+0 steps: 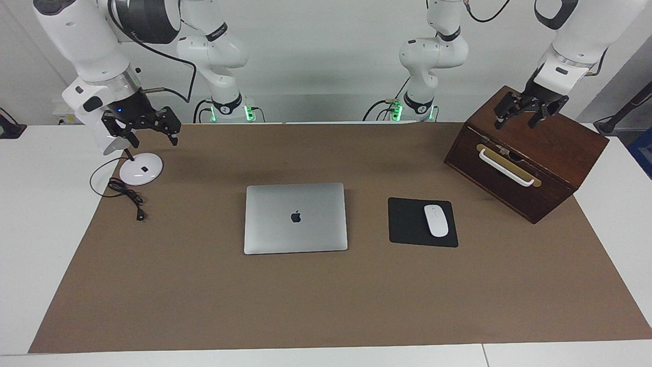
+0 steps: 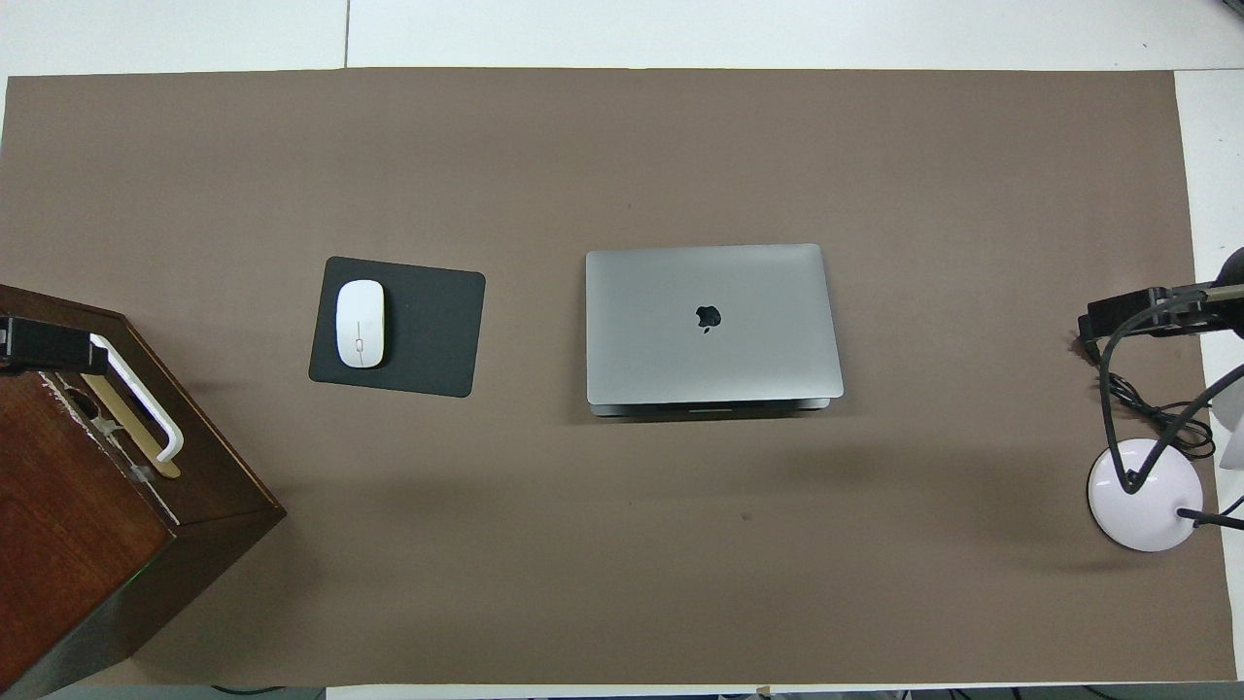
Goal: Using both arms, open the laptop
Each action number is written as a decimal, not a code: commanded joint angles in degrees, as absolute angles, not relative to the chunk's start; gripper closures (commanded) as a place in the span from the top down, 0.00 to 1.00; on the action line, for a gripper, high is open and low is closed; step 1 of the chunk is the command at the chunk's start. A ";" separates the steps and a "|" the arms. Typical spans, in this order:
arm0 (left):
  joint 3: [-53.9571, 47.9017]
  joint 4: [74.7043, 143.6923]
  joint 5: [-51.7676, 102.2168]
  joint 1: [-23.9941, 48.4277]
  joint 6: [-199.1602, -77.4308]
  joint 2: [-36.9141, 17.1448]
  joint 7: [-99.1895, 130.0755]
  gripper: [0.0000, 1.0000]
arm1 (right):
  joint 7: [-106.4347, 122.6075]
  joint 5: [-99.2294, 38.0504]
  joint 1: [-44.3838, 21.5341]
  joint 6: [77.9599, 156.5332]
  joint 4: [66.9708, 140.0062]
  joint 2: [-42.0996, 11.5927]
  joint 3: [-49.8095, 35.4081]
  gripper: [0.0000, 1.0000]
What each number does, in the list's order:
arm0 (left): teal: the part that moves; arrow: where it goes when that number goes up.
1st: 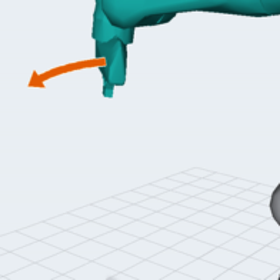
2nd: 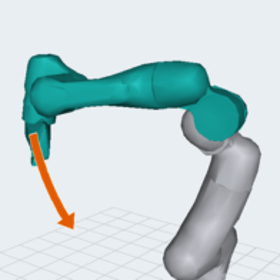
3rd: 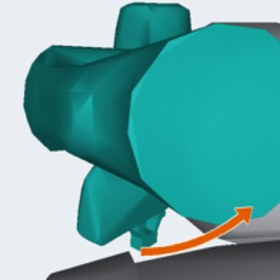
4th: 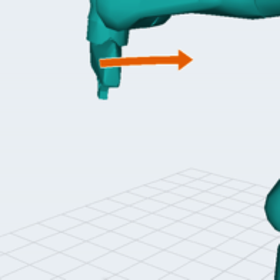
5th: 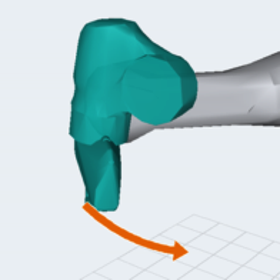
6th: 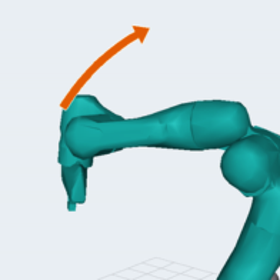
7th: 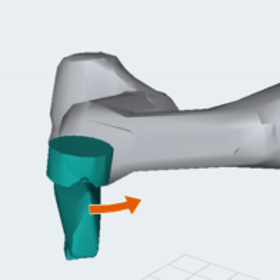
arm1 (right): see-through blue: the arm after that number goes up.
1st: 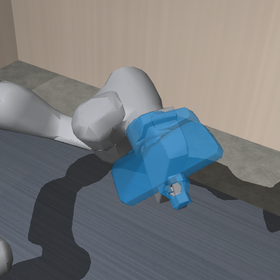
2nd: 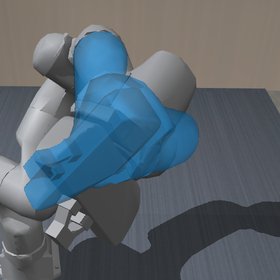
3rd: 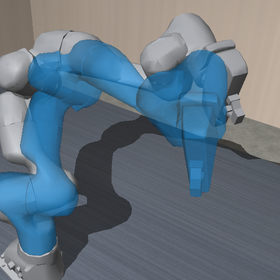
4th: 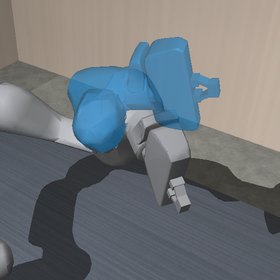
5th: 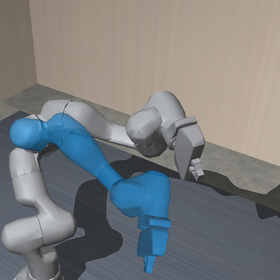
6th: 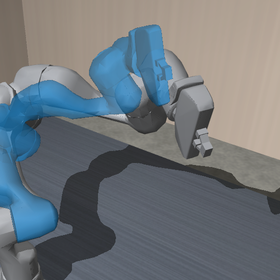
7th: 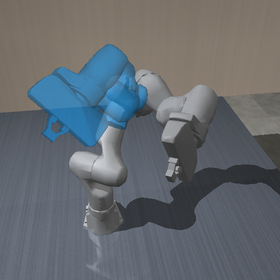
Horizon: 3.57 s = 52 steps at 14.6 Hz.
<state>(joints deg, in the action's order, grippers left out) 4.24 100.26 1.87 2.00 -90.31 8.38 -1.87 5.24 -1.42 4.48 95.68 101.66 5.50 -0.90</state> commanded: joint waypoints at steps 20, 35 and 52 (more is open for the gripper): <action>4.22 100.63 0.70 1.93 -91.93 9.05 -0.70 0.00 | 12.56 -0.88 8.52 103.09 107.75 7.03 -1.23 1.00; 4.66 102.12 2.37 1.67 -105.63 8.44 2.90 0.00 | 7.47 -4.13 7.65 111.36 117.33 10.90 -1.23 1.00; 4.31 128.56 3.69 8.69 -138.32 17.04 -2.63 0.00 | -15.54 -15.55 -3.07 127.51 131.82 16.78 -1.41 1.00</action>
<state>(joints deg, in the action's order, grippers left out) 3.70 121.64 2.91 7.07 -133.55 12.81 -0.96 -12.72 -13.22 -1.89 123.77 127.79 14.05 -1.45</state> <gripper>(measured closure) 0.991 0.000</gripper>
